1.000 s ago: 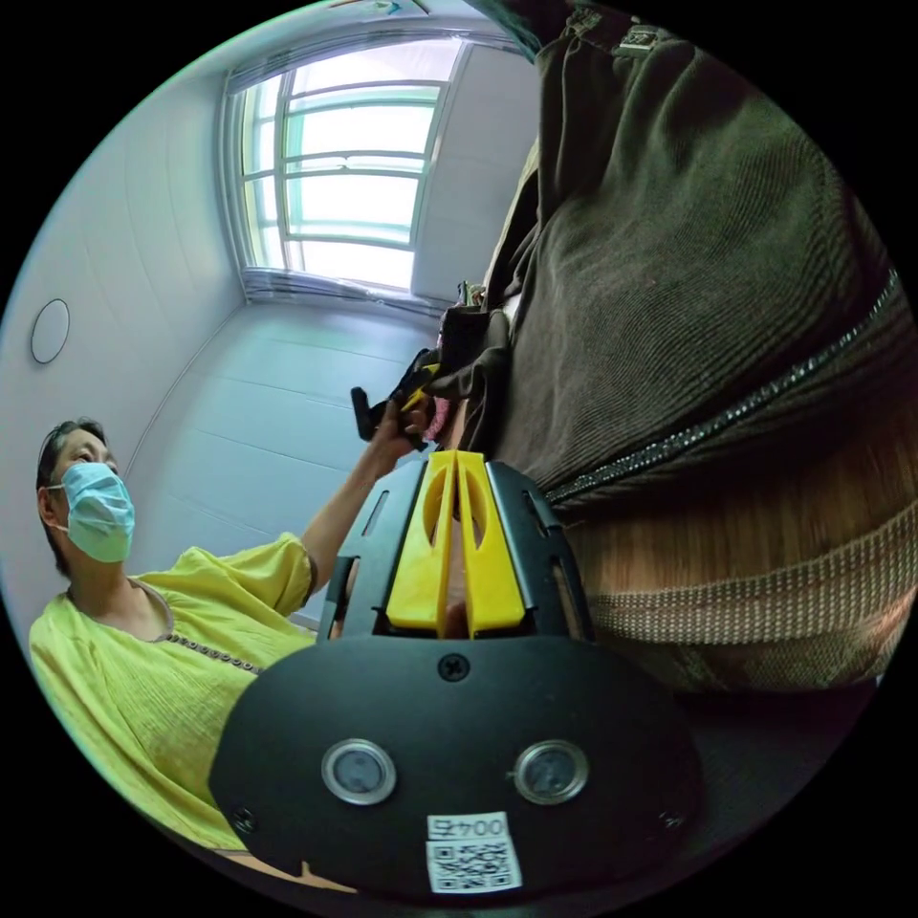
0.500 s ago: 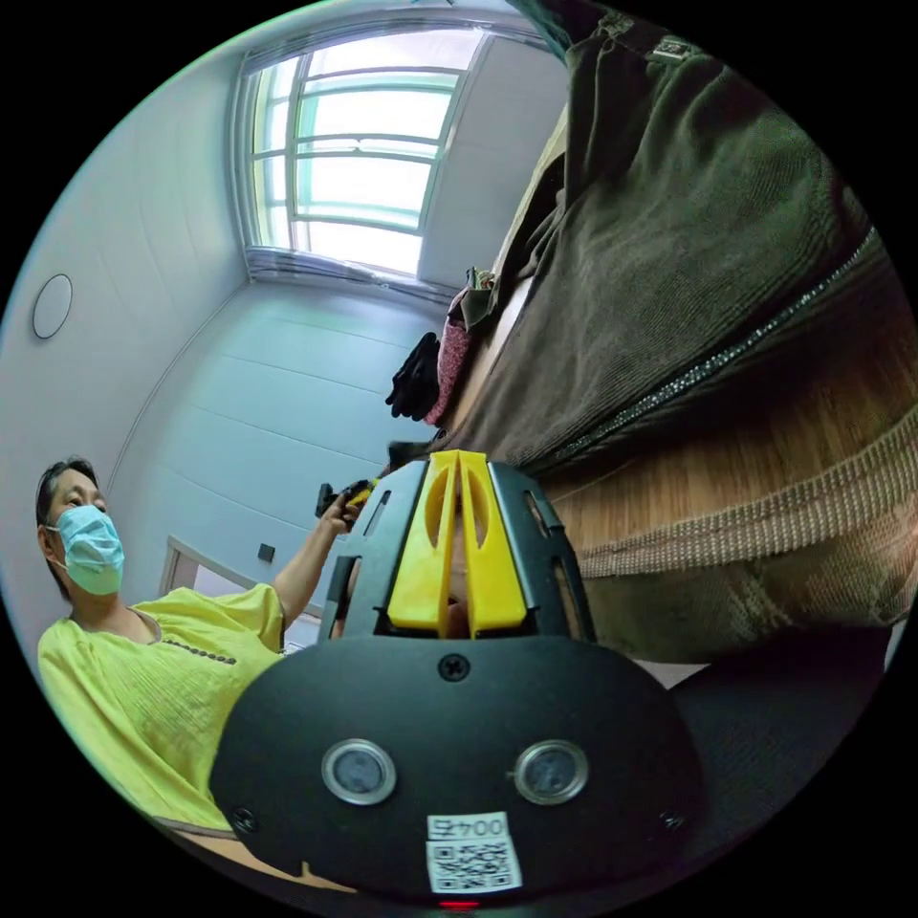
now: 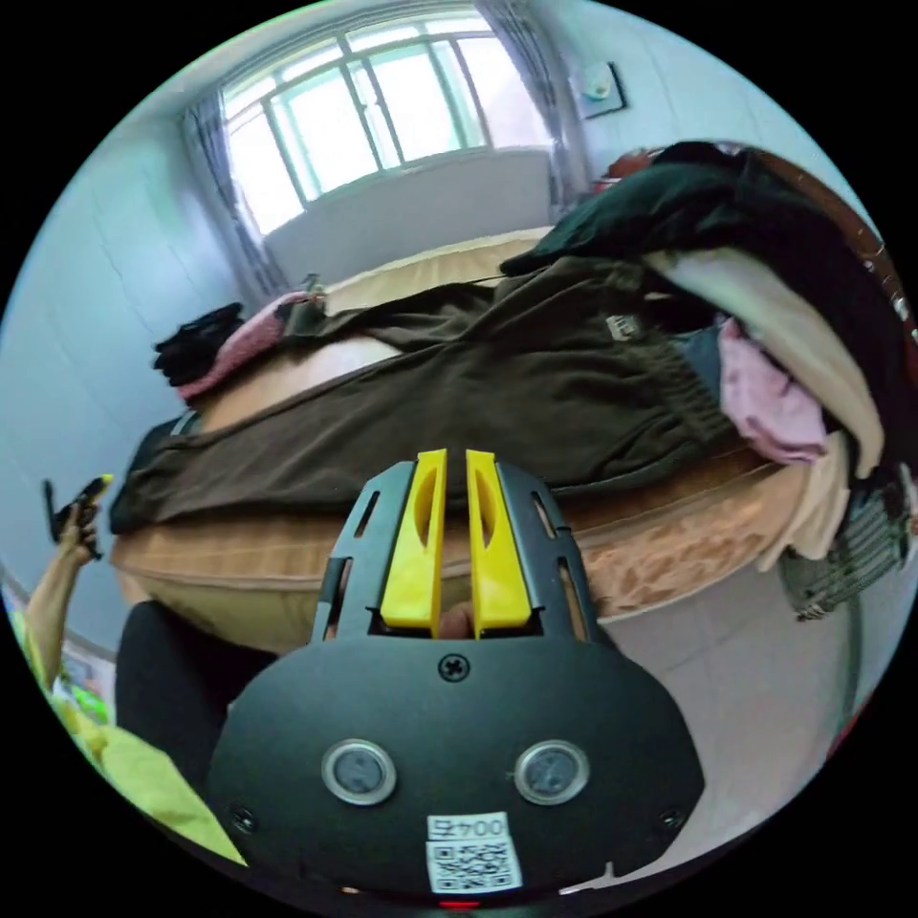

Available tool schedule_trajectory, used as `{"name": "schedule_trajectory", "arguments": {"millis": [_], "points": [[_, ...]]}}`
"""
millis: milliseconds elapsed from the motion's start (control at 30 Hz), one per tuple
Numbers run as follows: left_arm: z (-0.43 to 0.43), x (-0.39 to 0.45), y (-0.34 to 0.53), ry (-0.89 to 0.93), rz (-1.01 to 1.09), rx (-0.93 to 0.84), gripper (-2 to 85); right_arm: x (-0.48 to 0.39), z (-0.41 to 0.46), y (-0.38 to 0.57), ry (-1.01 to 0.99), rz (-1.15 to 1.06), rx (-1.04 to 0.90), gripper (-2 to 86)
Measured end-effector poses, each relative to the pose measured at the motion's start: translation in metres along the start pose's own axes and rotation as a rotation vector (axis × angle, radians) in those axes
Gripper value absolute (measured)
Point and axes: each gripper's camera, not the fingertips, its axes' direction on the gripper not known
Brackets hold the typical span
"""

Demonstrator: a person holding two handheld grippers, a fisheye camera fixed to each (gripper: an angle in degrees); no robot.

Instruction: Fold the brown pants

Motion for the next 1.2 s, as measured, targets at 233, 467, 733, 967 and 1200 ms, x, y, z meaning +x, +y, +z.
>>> {"name": "schedule_trajectory", "arguments": {"millis": [233, 467, 733, 967, 1200], "points": [[0.063, 0.201, 0.065, -0.166, 0.590, 0.023, 0.6, -0.048, 0.040, -0.039, 0.503, -0.237, -0.078, 4.1], [0.150, 0.269, 0.118, -0.432, 0.808, -0.211, 0.3, -0.048, 0.089, -0.060, 0.422, -0.259, -0.334, -0.3], [0.139, 0.244, 0.087, -0.234, 0.631, -0.314, 0.5, 0.028, 0.074, -0.083, 0.008, 0.014, -0.385, -0.8], [0.074, 0.194, 0.069, -0.253, 0.347, -0.261, 0.7, 0.087, 0.049, -0.066, -0.023, 0.281, -0.239, -0.6], [-0.018, 0.154, 0.076, -0.294, 0.180, -0.138, 0.7, 0.092, 0.038, -0.056, -0.008, 0.306, -0.159, -0.7]]}}
